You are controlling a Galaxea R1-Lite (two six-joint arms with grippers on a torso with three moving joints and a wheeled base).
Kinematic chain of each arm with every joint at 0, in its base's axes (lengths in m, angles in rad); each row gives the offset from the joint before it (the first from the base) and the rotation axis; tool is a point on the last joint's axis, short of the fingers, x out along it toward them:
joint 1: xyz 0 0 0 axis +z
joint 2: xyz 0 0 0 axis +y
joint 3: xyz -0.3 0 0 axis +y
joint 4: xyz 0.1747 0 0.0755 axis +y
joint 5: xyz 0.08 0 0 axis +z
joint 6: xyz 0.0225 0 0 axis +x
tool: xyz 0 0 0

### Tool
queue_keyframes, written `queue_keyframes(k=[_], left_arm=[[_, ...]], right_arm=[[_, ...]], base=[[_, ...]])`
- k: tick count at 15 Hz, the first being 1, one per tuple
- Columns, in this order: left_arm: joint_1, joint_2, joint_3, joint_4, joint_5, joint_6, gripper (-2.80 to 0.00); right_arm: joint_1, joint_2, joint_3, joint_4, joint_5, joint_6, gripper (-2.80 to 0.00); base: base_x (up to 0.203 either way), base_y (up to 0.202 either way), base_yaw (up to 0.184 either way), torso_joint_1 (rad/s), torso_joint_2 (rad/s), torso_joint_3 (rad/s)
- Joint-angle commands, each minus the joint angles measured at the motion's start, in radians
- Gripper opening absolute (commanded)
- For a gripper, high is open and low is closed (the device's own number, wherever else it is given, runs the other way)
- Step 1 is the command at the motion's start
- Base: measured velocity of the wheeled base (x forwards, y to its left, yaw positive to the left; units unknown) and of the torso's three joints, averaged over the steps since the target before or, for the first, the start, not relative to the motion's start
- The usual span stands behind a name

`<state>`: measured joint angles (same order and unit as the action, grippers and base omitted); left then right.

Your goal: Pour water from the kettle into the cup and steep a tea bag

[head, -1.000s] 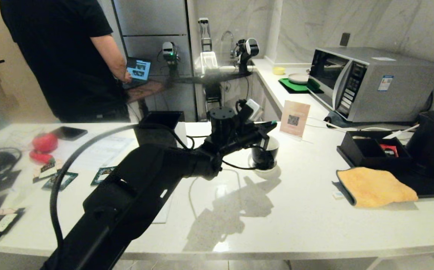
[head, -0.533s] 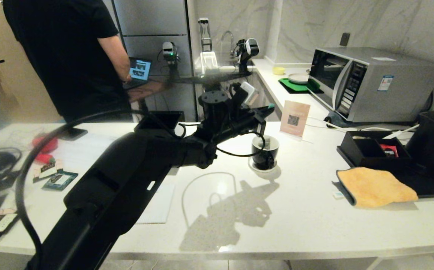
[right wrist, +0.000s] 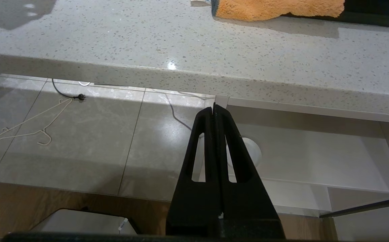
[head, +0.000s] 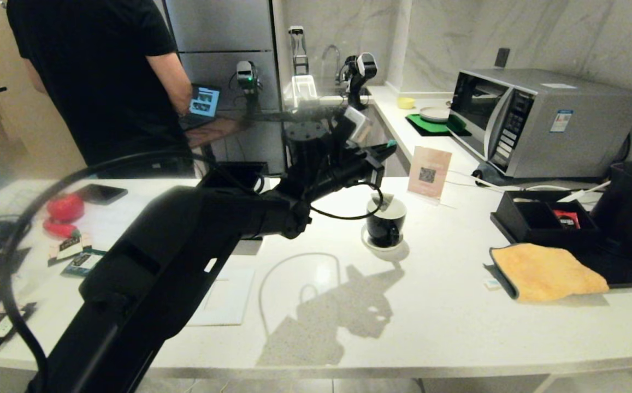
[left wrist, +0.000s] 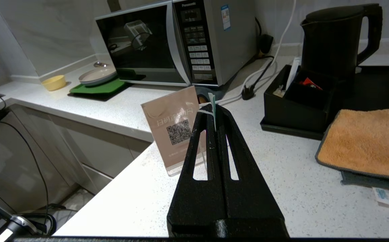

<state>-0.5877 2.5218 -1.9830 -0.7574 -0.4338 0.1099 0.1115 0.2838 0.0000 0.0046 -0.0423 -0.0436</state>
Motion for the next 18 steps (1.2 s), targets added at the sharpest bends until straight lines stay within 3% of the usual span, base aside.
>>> queue_keyframes(k=[1,18], left_arm=[[-0.005,0.021,0.001,-0.007,-0.003,0.001,-2.80],[-0.044,0.131,0.001,-0.052,0.003,0.016,-2.80]], right_arm=[[0.000,0.001,0.000,0.000,0.001,-0.001,-2.80],[0.000,0.001,0.000,0.000,0.001,-0.001,-2.80]], base=[[0.000,0.000,0.000,0.000,0.00,0.000],[0.000,0.000,0.000,0.000,0.00,0.000]])
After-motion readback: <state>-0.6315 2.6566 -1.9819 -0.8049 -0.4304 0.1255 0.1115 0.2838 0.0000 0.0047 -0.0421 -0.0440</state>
